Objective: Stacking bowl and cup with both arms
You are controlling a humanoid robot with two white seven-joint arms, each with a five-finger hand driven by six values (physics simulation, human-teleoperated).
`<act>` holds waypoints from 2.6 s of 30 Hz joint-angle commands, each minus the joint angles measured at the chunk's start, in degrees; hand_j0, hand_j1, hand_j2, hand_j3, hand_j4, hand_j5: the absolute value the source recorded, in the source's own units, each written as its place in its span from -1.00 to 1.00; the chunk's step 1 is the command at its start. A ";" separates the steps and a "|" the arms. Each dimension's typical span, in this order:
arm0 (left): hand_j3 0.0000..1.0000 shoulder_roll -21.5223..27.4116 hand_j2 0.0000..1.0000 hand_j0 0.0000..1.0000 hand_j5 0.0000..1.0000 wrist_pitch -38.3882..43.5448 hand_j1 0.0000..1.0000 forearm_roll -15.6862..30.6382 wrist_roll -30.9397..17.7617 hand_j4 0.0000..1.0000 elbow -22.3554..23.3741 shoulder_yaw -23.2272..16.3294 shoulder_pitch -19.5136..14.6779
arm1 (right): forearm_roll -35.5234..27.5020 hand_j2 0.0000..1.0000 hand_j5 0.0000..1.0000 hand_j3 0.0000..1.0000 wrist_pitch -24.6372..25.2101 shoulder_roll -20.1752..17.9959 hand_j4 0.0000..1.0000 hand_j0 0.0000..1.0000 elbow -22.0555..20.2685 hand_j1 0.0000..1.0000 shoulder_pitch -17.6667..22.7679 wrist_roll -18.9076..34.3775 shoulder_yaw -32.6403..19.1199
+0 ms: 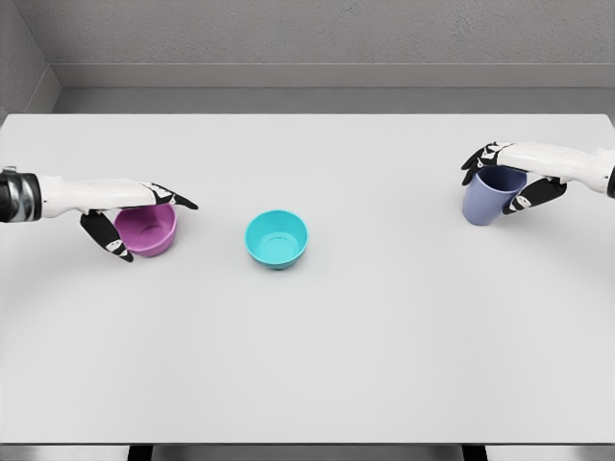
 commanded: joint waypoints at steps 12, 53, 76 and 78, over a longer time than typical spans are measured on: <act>1.00 -0.29 1.00 1.00 1.00 0.12 1.00 0.24 0.03 1.00 0.09 -0.70 0.00 | 1.06 0.20 0.20 0.20 -0.27 -0.37 0.20 0.20 -0.10 0.20 -0.44 0.20 -0.02; 0.56 -0.73 0.56 0.56 0.56 0.12 0.56 -0.55 0.03 0.56 0.97 -0.52 -0.44 | 0.71 0.14 0.14 0.14 -0.27 -4.06 0.14 0.14 -3.62 0.14 -3.07 -0.06 -0.82; 0.56 -1.70 0.56 0.56 0.56 0.12 0.56 -0.55 0.03 0.56 -0.26 -0.52 -3.69 | 0.27 0.14 0.14 0.14 -0.27 -4.15 0.14 0.14 -4.85 0.14 -2.99 -0.76 -1.08; 0.56 -2.05 0.56 0.56 0.56 0.12 0.56 -0.55 0.03 0.56 -0.34 -0.52 -3.87 | 0.09 0.13 0.13 0.13 -0.27 -4.23 0.13 0.13 -5.02 0.13 -2.99 -1.64 -1.17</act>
